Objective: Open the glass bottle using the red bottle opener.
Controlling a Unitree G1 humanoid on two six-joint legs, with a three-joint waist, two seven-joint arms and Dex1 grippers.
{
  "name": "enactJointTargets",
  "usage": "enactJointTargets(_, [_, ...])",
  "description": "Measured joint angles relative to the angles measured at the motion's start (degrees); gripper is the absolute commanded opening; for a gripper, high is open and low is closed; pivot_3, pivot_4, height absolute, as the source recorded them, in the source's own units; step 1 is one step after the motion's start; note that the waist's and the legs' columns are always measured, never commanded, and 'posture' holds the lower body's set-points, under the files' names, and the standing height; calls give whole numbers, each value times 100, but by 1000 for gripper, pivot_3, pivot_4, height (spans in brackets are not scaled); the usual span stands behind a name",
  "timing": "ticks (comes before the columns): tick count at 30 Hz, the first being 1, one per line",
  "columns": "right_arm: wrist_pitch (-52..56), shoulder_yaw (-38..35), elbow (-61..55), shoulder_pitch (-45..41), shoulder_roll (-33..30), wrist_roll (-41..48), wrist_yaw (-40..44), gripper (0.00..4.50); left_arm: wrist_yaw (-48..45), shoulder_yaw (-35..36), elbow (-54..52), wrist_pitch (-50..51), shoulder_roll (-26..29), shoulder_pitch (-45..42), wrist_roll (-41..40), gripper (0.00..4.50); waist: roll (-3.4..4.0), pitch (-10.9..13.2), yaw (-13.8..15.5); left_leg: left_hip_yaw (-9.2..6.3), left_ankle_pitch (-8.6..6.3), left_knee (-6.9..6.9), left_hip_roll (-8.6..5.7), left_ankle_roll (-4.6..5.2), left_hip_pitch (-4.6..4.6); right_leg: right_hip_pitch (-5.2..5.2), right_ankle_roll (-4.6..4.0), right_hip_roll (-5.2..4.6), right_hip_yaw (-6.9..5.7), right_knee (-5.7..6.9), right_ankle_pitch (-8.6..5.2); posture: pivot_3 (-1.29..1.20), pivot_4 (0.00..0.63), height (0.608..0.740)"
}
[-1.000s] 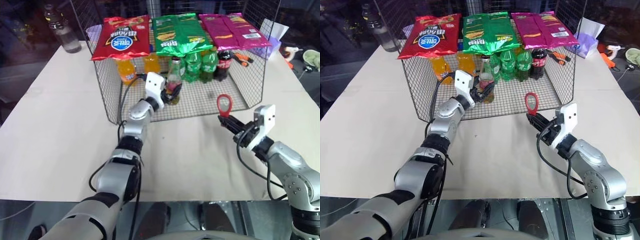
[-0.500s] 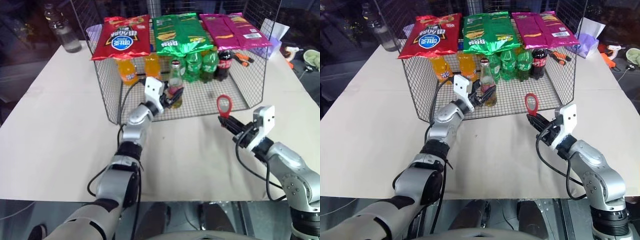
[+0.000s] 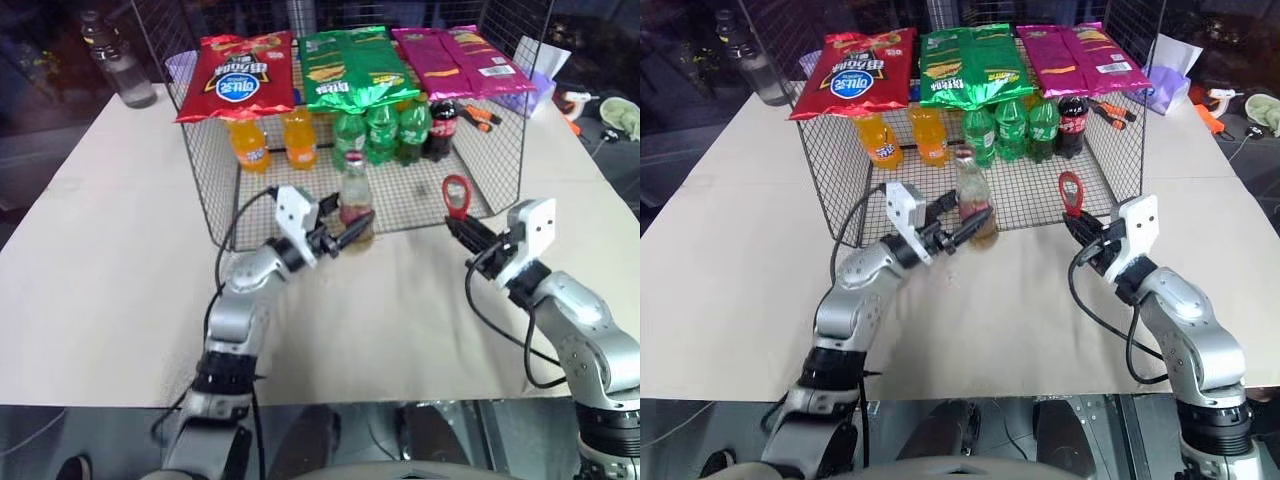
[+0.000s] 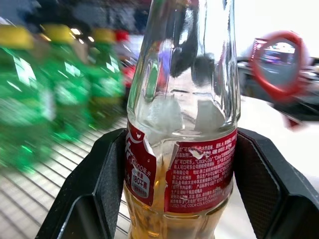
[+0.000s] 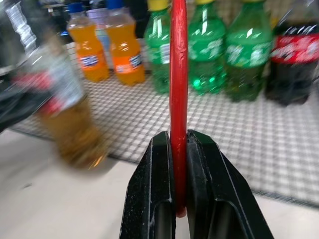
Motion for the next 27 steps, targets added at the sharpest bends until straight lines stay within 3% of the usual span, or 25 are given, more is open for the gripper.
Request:
enactJointTargets(7, [-309, 70, 210, -124, 4, -310, 30, 0, 14, -213, -239, 33, 137, 208, 119, 2580, 0, 0, -4, 4, 0, 0, 0, 0, 2, 0, 0, 0, 4, 1, 0, 0, 150, 740])
enactJointTargets(17, [-1632, 865, 310, -667, -525, -2234, 23, 0, -20, -321, -88, -392, 165, 412, 249, 2580, 1, 0, -6, 8, 0, -1, -1, 0, 2, -1, 0, -2, 6, -3, 0, 0, 150, 740])
enactJointTargets(27, [-2845, 1754, 674, -757, -256, -3635, -149, 0, -39, -356, 259, -942, -46, 441, 323, 2580, 1, 0, 7, 6, 0, 1, -1, 0, 4, 2, 0, -2, 4, -3, 0, 0, 150, 740])
